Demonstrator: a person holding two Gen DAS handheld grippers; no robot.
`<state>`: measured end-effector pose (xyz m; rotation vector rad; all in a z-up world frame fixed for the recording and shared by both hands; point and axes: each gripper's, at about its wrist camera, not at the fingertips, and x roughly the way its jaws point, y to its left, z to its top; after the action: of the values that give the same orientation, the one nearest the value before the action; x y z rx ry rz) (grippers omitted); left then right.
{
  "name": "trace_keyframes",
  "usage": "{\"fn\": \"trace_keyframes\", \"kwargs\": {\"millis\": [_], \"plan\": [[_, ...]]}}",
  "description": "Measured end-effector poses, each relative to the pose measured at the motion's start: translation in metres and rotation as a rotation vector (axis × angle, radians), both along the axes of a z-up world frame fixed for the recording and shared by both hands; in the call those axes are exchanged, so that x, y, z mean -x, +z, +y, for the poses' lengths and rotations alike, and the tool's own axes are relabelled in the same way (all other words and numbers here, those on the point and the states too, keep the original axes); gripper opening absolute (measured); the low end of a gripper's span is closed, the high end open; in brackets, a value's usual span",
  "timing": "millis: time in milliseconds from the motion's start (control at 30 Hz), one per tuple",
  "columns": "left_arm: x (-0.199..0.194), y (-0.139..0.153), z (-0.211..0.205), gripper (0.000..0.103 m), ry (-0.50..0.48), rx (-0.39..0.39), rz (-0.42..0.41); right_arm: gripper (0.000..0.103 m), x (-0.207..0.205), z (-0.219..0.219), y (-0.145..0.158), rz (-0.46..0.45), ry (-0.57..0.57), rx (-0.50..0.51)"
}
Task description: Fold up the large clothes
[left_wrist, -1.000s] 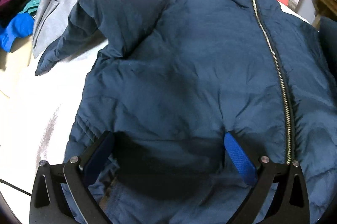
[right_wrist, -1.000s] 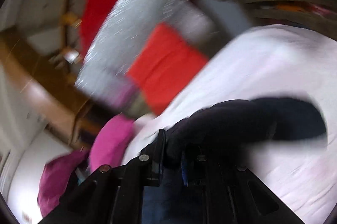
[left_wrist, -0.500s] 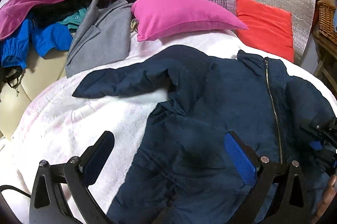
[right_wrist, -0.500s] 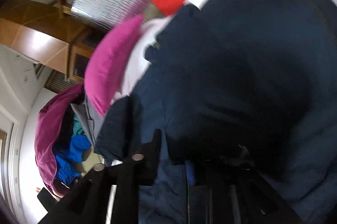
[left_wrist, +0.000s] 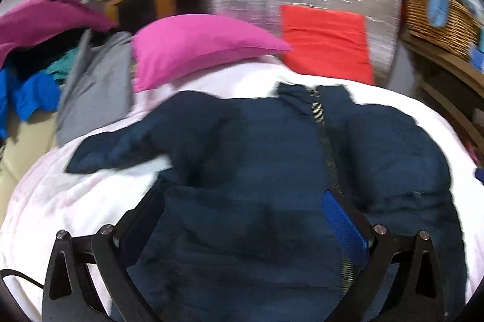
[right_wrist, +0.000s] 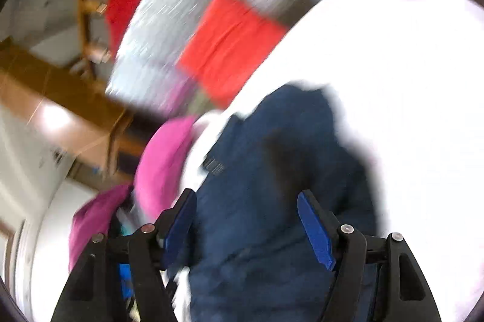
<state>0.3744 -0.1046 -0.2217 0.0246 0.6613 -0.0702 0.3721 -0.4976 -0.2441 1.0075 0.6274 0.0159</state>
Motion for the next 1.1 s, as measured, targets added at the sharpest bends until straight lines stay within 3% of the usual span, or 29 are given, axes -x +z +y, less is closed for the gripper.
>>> {"fn": "trace_keyframes", "kwargs": {"millis": [133, 300, 533, 600, 633, 667, 700, 733, 833, 933, 1100], "plan": [[0.006, 0.006, -0.039, 0.103, -0.098, 0.014, -0.021, 0.063, -0.013, -0.034, -0.039, 0.076, -0.051, -0.113], [-0.004, 0.001, -0.1, 0.103, -0.231, -0.044, -0.011, 0.063, -0.03, -0.04, -0.072, 0.133, -0.036, -0.17], [-0.025, -0.017, -0.139, 0.103, -0.294, -0.069, 0.04, 0.063, -0.046, -0.037, -0.082, 0.17, -0.04, -0.113], [-0.027, -0.025, -0.143, 0.093, -0.309, -0.07, 0.056, 0.06, -0.046, -0.038, -0.087, 0.19, -0.028, -0.108], [-0.03, -0.03, -0.145, 0.073, -0.331, -0.06, 0.082, 0.054, -0.045, -0.039, -0.091, 0.197, -0.028, -0.108], [-0.034, -0.034, -0.147, 0.06, -0.335, -0.065, 0.103, 0.051, -0.045, -0.039, -0.092, 0.2, -0.029, -0.1], [-0.035, -0.036, -0.148, 0.055, -0.328, -0.072, 0.101, 0.051, -0.045, -0.039, -0.092, 0.203, -0.03, -0.094], [-0.036, -0.037, -0.146, 0.04, -0.33, -0.07, 0.093, 0.049, -0.045, -0.039, -0.091, 0.205, -0.032, -0.087], [-0.043, -0.034, -0.136, 0.014, -0.347, 0.001, 0.114, 0.044, -0.044, -0.039, -0.09, 0.219, -0.035, -0.061], [-0.049, -0.024, -0.117, 0.004, -0.326, 0.103, 0.125, 0.042, -0.045, -0.036, -0.088, 0.226, -0.041, -0.04], [-0.066, -0.016, -0.071, 0.004, -0.215, 0.23, 0.165, 0.042, -0.046, -0.035, -0.085, 0.239, -0.048, -0.014]]}}
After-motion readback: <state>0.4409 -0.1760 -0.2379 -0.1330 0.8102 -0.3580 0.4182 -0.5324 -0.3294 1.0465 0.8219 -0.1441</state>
